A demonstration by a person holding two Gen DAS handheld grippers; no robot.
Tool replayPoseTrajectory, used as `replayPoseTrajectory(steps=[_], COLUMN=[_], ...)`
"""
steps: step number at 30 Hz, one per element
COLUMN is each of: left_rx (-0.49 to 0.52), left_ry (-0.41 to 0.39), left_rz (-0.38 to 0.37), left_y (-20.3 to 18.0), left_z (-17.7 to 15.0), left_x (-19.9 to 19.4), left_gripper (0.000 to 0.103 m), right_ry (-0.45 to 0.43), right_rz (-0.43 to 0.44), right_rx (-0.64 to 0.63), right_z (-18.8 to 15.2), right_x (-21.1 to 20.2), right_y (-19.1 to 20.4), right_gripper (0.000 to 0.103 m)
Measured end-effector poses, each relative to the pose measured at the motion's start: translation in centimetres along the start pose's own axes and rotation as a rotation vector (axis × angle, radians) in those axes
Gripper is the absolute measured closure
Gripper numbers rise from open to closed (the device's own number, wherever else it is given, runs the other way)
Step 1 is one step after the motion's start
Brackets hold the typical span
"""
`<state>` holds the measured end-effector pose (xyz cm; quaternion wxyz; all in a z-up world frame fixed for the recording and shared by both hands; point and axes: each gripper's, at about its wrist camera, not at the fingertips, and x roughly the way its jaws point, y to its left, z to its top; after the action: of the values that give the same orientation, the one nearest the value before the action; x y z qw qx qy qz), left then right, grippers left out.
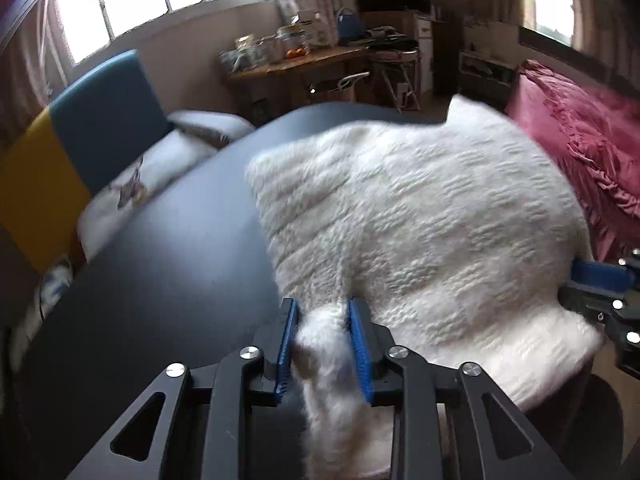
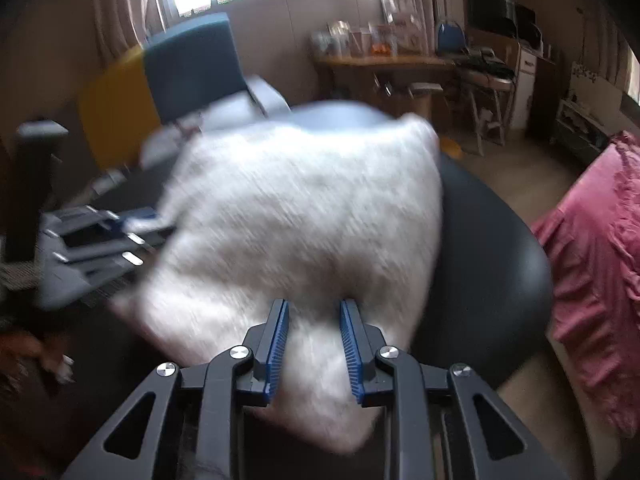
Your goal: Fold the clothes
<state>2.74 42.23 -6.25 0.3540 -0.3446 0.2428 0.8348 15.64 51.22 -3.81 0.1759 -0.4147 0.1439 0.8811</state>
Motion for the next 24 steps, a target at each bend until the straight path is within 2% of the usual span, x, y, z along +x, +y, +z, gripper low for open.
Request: replayPoseTrajectory(steps=[5,8,11,14,17,18,20,21,22,24], left_rx=[-0.028,-0.112,-0.132,-0.086,-0.033,-0.028,-0.061,-0.087,-0.114,-0.206], left_ry=[-0.024,-0.086,-0.169,-0.137,-0.087,-0.064,-0.035,-0.030,-0.024,0.020], left_rz=[-0.007,-0.038,-0.025,-0.030,0.004,0.004,0.005,0.011,0.015,-0.038], left_y=[0.1,0.9,0.5,-0.6,-1.4,-1.3,-0.7,-0.3,0.2,1.5], left_z=[-0.7,0.0,-0.3,-0.4,-1.2,-1.4,-1.7,-1.8,-1.9,-2.0], left_x=[0.1,-2.1,-4.0,-3.2,-1.5,-0.9,0.2,0.5,0.8,1.4], left_gripper=[0.068,0.068,0.059,0.058,0.056,0.050,0.033,0.020,0.012,0.008], right_ry=[-0.010,-0.035,-0.095,-0.100,-0.063,-0.052,-0.040,-0.036,-0.032,-0.027], right_rz=[-0.002,-0.010,-0.019,-0.037,-0.078,-0.094,-0.116,-0.126,-0.137,-0.158], right_rx=[0.010,0.013,0.009,0.006,0.002,-0.001,-0.006,-0.011,-0.015,-0.024], right_z=[-0.8,0.2,1.7,3.6,5.0,5.2,5.3,5.3,5.2,5.2], right_x=[0.9,-0.6,-2.4,-1.7,0.4,1.0,1.7,2.1,2.4,3.1], right_y=[0.2,0.8,1.3,1.1,0.5,0.4,0.4,0.5,0.5,0.7], right_gripper=[0.078,0.076,0.074,0.073,0.073,0.072,0.070,0.069,0.069,0.069])
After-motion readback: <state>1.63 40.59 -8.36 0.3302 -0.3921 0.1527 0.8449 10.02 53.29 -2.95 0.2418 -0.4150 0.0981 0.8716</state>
